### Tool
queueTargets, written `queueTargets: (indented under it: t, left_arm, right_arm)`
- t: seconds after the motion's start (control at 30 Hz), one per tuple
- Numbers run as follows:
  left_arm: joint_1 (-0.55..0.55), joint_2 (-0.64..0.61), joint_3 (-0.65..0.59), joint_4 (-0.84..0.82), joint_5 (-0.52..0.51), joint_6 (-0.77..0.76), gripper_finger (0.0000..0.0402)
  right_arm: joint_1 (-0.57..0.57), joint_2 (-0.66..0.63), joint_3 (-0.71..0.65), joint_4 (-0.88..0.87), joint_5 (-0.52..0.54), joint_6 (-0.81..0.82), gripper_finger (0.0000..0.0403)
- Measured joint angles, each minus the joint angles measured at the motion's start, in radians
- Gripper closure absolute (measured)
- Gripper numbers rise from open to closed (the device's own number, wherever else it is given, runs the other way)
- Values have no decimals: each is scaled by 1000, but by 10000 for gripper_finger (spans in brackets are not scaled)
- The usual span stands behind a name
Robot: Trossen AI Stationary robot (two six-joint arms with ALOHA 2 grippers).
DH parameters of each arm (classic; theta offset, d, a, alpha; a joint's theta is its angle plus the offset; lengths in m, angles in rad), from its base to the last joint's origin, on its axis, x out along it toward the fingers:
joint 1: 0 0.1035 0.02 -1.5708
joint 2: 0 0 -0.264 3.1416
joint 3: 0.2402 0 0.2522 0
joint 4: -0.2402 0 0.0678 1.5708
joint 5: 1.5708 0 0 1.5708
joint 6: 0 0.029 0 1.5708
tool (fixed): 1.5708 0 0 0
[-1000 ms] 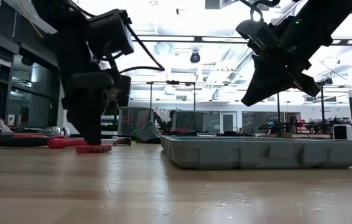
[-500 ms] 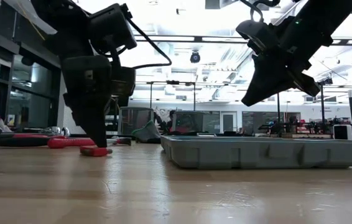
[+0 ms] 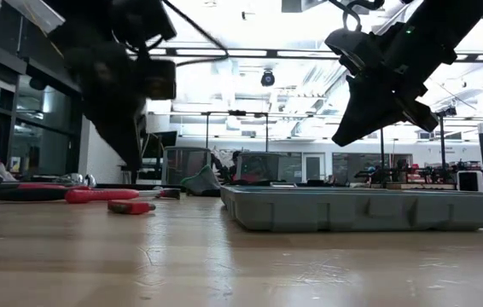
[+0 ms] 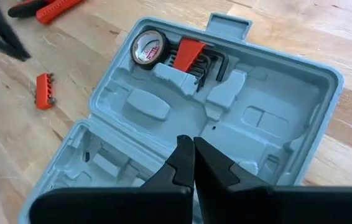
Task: Prefit tool cases
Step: Put the screwdriver bit set into the gray tool case
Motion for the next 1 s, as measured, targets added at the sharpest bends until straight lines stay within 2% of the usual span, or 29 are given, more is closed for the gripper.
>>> queueTargets:
  t: [0.07,0.17,0.37,0.47,0.7,1.0]
  left_arm:
    - [-17,-11,0,1,46,120,372]
    - [-38,-4,0,-4,63,210,333]
    - [-67,47,0,7,-56,383,241]
    - [-65,68,0,20,-64,453,209]
    - [-62,85,0,36,-28,567,193]
    - [-66,166,1,69,8,601,193]
  right_arm:
    - [0,0,0,0,0,-7,403]
    - [0,0,0,-1,3,-18,403]
    - [0,0,0,-4,41,-15,403]
    - [0,0,0,-4,50,-6,403]
    - [0,0,0,-4,52,-4,403]
    - [-9,0,0,-4,52,-3,403]
